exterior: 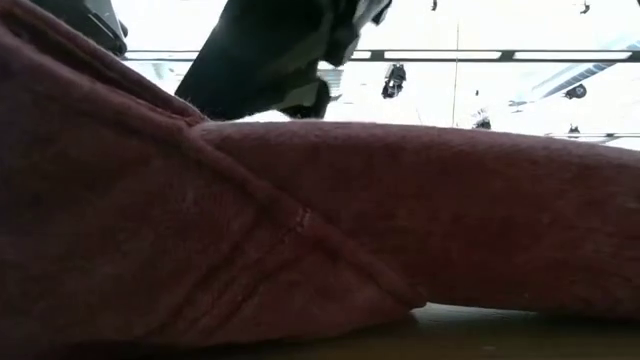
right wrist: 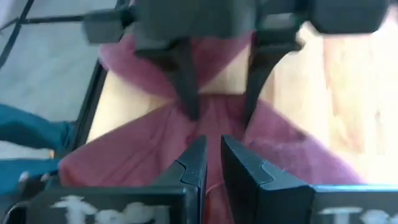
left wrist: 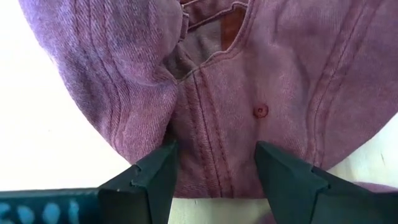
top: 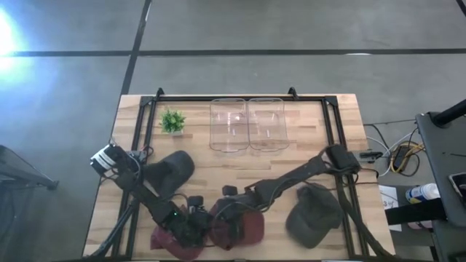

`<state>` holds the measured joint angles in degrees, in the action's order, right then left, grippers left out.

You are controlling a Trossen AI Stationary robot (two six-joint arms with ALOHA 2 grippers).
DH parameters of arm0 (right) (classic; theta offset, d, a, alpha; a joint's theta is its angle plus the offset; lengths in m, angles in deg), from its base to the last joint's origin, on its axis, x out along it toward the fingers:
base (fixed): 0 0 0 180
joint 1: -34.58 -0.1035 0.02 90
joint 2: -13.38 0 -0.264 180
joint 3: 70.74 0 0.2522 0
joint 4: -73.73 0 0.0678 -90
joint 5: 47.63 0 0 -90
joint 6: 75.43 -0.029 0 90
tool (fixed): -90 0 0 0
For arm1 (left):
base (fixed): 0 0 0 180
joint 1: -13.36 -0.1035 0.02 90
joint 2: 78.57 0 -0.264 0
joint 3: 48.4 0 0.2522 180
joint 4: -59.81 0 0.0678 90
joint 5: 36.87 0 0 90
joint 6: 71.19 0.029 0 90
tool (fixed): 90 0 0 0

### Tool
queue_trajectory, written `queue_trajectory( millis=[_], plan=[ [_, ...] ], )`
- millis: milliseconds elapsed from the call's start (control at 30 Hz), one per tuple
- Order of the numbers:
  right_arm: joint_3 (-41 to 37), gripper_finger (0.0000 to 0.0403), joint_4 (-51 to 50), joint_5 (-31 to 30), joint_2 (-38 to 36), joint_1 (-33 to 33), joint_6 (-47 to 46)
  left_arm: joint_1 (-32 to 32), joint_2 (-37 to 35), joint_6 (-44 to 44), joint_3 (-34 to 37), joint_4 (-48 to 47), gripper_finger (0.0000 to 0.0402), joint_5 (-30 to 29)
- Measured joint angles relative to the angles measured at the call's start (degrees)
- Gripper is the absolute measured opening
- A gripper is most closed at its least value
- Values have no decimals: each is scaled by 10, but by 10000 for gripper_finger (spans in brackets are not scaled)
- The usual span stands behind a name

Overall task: Pick & Place hat
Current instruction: Put the right red cap into the right transparent bin

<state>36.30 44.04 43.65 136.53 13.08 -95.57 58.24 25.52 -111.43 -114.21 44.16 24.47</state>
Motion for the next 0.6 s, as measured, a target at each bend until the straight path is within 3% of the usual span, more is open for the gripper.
queue_trajectory(
  millis=[367,600],
  plan=[
    [1,44,-9,1,36,22,10,4,0,-15,0,-1,210,1],
    [-6,44,-24,-68,48,34,11,5,0,-19,0,-3,210,1]
  ],
)
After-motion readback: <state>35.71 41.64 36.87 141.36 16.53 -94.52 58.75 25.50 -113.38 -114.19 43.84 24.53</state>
